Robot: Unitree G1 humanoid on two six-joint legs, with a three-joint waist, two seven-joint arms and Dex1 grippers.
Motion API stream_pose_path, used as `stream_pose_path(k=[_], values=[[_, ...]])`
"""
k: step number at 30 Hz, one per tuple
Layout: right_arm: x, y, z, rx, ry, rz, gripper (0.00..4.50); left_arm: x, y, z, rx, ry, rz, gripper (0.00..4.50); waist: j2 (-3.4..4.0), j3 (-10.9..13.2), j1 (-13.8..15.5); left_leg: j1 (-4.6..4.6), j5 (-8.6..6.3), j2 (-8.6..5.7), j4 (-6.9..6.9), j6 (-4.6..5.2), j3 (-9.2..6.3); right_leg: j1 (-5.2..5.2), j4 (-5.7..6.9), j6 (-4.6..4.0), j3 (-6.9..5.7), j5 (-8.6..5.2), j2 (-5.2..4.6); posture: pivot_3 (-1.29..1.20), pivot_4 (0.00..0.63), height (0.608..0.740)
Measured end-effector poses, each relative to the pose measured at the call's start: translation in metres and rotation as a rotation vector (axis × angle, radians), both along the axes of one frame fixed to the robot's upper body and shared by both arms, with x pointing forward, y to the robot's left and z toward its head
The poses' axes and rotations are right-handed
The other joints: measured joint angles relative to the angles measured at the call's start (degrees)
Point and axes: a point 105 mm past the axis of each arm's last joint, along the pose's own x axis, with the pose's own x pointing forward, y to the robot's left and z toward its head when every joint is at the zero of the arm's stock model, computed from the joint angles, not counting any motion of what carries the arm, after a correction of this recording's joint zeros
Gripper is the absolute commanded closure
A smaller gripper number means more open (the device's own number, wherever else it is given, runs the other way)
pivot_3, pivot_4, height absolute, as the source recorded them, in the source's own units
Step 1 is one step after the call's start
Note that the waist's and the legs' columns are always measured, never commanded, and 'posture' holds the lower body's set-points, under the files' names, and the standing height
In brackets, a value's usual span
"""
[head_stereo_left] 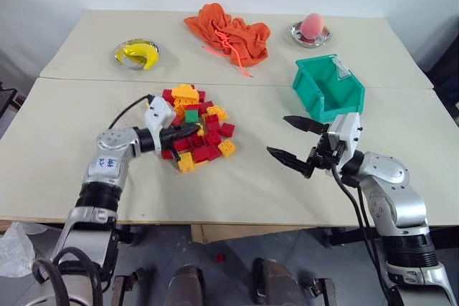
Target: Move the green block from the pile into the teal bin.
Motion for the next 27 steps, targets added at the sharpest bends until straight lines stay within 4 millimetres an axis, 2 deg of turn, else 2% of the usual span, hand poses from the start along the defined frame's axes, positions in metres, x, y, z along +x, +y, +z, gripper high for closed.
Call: stream_pose_path(k=[5, 7, 8, 11, 16, 19, 21, 23, 27], values=[[0.000, 0.003, -0.001, 0.004, 0.007, 0.010, 0.00, -0.011, 0.024, 0.001, -0.055, -0.003, 0.050, 4.48, 0.00, 0.0, -0.2, 0.00, -0.02, 0.01, -0.02, 0.02, 0.00, -0.03, 0.02, 0.00, 0.03, 0.00, 0.00, 0.00, 0.150, 0.740], [0.000, 0.004, -0.001, 0.004, 0.008, 0.016, 0.00, -0.017, 0.041, 0.009, -0.114, -0.028, 0.094, 4.48, 0.00, 0.0, -0.3, 0.00, -0.03, 0.02, -0.03, 0.02, 0.01, -0.04, 0.01, 0.00, 0.03, 0.00, 0.00, 0.00, 0.150, 0.740], [0.000, 0.005, -0.002, 0.004, 0.009, 0.017, 0.00, -0.020, 0.049, 0.014, -0.133, -0.042, 0.115, 4.31, 0.00, 0.0, -0.3, 0.00, -0.03, 0.02, -0.03, 0.03, 0.00, -0.03, 0.02, 0.00, 0.03, 0.00, -0.01, 0.00, 0.150, 0.740], [0.000, 0.006, -0.001, 0.009, 0.006, 0.023, 0.00, -0.039, 0.083, 0.022, -0.160, -0.071, 0.202, 3.61, 0.00, 0.0, -0.7, 0.00, -0.06, 0.02, -0.03, 0.05, 0.02, -0.03, 0.02, 0.00, 0.04, 0.00, -0.03, 0.00, 0.150, 0.740], [0.001, 0.007, -0.002, 0.017, 0.009, 0.028, 0.00, -0.078, 0.135, -0.001, -0.152, -0.021, 0.390, 2.09, 0.00, 0.0, -1.4, 0.01, -0.10, 0.03, -0.03, 0.07, 0.02, -0.03, 0.01, -0.01, 0.03, -0.01, -0.05, 0.00, 0.150, 0.740], [0.002, 0.007, -0.004, 0.018, 0.015, 0.034, 0.00, -0.096, 0.151, -0.004, -0.136, -0.014, 0.476, 1.16, -0.01, 0.0, -1.1, 0.01, -0.12, 0.02, -0.02, 0.08, 0.01, -0.01, 0.00, -0.01, 0.03, -0.01, -0.08, 0.00, 0.150, 0.740], [0.004, 0.005, -0.006, 0.020, 0.021, 0.033, 0.00, -0.101, 0.151, -0.002, -0.122, -0.020, 0.491, 0.60, -0.01, 0.0, -0.9, 0.01, -0.14, -0.01, 0.00, 0.11, 0.02, 0.00, 0.01, -0.01, 0.03, -0.01, -0.12, 0.00, 0.150, 0.740], [0.005, 0.004, -0.007, 0.020, 0.020, 0.035, 0.00, -0.097, 0.140, 0.003, -0.122, -0.029, 0.488, 0.02, -0.01, 0.0, -0.5, 0.01, -0.14, -0.01, 0.01, 0.11, 0.03, 0.00, 0.01, -0.01, 0.03, -0.01, -0.12, 0.00, 0.150, 0.740], [0.008, 0.005, -0.007, 0.028, 0.014, 0.045, 0.00, -0.074, 0.090, 0.014, -0.140, -0.008, 0.413, 0.02, -0.01, 0.0, 0.2, 0.00, -0.14, -0.02, 0.06, 0.11, 0.01, 0.01, 0.06, -0.01, 0.04, 0.00, -0.11, 0.00, 0.150, 0.740]])
